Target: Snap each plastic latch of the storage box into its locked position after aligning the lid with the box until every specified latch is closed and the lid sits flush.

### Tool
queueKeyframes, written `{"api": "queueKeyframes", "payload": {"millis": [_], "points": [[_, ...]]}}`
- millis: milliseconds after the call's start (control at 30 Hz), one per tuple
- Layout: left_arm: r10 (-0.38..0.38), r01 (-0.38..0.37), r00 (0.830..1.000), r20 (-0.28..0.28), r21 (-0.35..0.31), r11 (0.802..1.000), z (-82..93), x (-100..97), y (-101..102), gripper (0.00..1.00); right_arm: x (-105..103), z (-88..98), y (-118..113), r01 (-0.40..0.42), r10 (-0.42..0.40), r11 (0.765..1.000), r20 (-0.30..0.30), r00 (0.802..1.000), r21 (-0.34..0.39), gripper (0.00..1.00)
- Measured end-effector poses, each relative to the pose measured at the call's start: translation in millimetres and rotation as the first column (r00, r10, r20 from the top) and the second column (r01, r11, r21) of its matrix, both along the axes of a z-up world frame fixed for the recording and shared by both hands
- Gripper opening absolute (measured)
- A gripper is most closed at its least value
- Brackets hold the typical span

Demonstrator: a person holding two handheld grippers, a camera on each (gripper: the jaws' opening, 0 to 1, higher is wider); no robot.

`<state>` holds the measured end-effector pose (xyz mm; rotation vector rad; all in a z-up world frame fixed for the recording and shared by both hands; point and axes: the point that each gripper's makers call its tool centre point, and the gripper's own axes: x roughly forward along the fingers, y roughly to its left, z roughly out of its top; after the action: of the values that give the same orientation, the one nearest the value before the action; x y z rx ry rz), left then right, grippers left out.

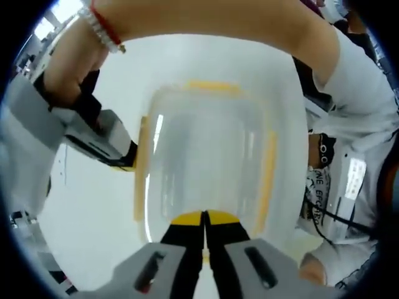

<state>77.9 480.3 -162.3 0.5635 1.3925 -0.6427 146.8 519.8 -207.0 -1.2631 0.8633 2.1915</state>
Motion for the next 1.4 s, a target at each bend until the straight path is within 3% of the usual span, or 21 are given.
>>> {"api": "queueKeyframes", "payload": {"millis": [367, 533, 667, 967, 1000, 1033, 1067, 1100, 1300, 1400], "points": [[-0.002, 0.002, 1.0, -0.017, 0.011, 1.0, -2.8, -4.8, 0.2, 0.0, -8.4, -7.7, -1.6, 0.01, -0.01, 0.999, 0.005, 1.0, -0.045, 0.0], [0.003, -0.003, 1.0, -0.019, -0.001, 1.0, -3.8, -8.8, 2.2, 0.0, -12.5, -15.1, -3.4, 0.056, -0.056, 0.995, -0.001, 0.998, -0.084, 0.0], [0.008, -0.008, 1.0, -0.021, -0.003, 1.0, -5.0, -10.2, 1.8, 0.0, -16.0, -15.5, -3.9, 0.044, -0.044, 0.996, 0.0, 0.999, -0.074, 0.0], [-0.011, 0.014, 0.999, -0.048, 0.059, 0.998, -3.8, -12.3, 4.4, 0.0, -14.3, -12.3, 2.5, 0.062, -0.063, 0.994, -0.01, 0.998, -0.088, 0.0], [-0.039, 0.04, 0.997, -0.061, 0.006, 0.999, -6.5, -13.3, -4.5, 0.0, -16.2, -17.8, -2.9, 0.151, -0.152, 0.972, 0.007, 0.988, -0.18, 0.0], [-0.046, 0.047, 0.997, -0.056, 0.028, 0.998, -4.3, -10.8, -2.0, 0.0, -21.7, -20.2, 2.0, 0.079, -0.084, 0.989, -0.032, 0.996, -0.126, 0.0], [-0.02, 0.022, 0.999, -0.049, 0.037, 0.999, -2.7, -9.3, -2.8, 0.0, -26.1, -23.4, -0.1, 0.087, -0.086, 0.99, 0.013, 0.996, -0.111, 0.0], [-0.041, 0.043, 0.999, -0.034, 0.04, 0.998, -2.5, -7.4, -5.7, 0.0, -17.2, -15.4, -1.8, 0.084, -0.085, 0.989, 0.0, 0.996, -0.124, 0.0], [-0.025, 0.027, 0.998, -0.059, 0.028, 0.999, 6.8, -1.3, 8.1, 0.0, -11.2, -13.6, 4.6, 0.097, -0.099, 0.991, -0.016, 0.995, -0.093, 0.0], [-0.002, 0.002, 1.0, 0.017, -0.001, 1.0, 4.7, 2.3, 9.9, 0.0, -15.0, -15.5, 7.8, 0.089, -0.089, 0.996, -0.027, 0.996, -0.004, 0.0]]}}
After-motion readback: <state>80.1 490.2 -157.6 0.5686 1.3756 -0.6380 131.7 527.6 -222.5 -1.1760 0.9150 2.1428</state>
